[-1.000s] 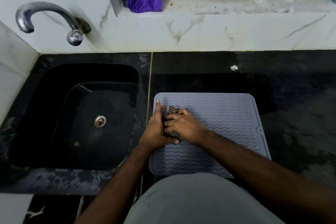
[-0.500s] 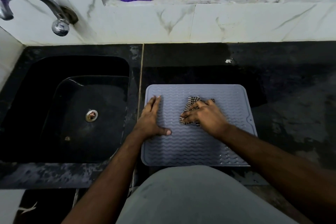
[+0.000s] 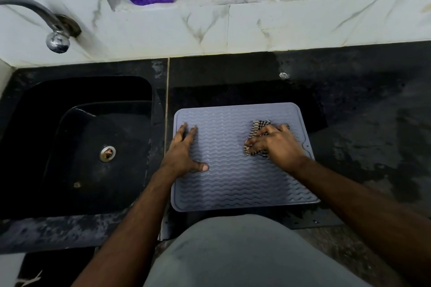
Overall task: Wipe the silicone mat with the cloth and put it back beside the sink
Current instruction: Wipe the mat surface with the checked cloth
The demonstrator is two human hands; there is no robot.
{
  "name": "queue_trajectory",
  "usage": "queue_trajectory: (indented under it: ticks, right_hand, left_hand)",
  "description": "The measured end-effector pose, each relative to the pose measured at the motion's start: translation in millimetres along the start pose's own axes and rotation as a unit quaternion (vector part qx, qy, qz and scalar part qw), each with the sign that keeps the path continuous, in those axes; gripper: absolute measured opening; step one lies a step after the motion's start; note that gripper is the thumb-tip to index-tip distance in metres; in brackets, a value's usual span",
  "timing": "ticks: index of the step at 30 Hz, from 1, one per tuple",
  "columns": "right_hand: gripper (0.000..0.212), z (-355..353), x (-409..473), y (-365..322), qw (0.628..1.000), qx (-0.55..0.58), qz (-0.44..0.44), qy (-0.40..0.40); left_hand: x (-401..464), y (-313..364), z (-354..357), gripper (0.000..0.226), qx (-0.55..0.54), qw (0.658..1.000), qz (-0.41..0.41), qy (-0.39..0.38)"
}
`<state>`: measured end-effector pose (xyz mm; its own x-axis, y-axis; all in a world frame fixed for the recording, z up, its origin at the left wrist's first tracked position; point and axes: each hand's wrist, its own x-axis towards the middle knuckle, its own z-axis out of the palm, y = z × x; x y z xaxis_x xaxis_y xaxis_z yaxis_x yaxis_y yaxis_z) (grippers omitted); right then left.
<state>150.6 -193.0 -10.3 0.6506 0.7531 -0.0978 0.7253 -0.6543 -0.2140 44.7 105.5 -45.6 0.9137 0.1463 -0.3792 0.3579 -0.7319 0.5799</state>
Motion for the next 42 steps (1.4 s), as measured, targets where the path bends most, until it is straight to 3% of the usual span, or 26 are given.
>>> queue_trajectory:
  ticks: [9, 13, 18, 23, 31, 42]
  right_hand:
    - [0.035, 5, -3, -11, 0.998, 0.025, 0.042, 0.033]
    - [0.041, 11, -6, -11, 0.998, 0.022, 0.042, 0.038]
    - [0.025, 15, -8, -11, 0.995, 0.053, 0.065, 0.053]
    - [0.025, 27, -13, -13, 0.993, 0.041, 0.07, 0.085]
    - [0.028, 29, -30, 16, 0.994, 0.002, 0.068, 0.089]
    - [0.015, 19, -63, 54, 0.988, 0.004, 0.086, 0.125]
  left_hand:
    - [-6, 21, -4, 0.135, 0.044, 0.999, -0.016, -0.027]
    - [-4, 49, 4, 0.125, 0.071, 0.995, 0.073, -0.024]
    - [8, 90, 47, 0.103, 0.152, 0.971, 0.183, -0.019]
    - [14, 95, 72, 0.118, 0.193, 0.969, 0.153, 0.005]
    - [26, 112, 63, 0.129, 0.163, 0.981, 0.092, -0.042]
    - [28, 113, 64, 0.129, 0.174, 0.98, 0.09, -0.043]
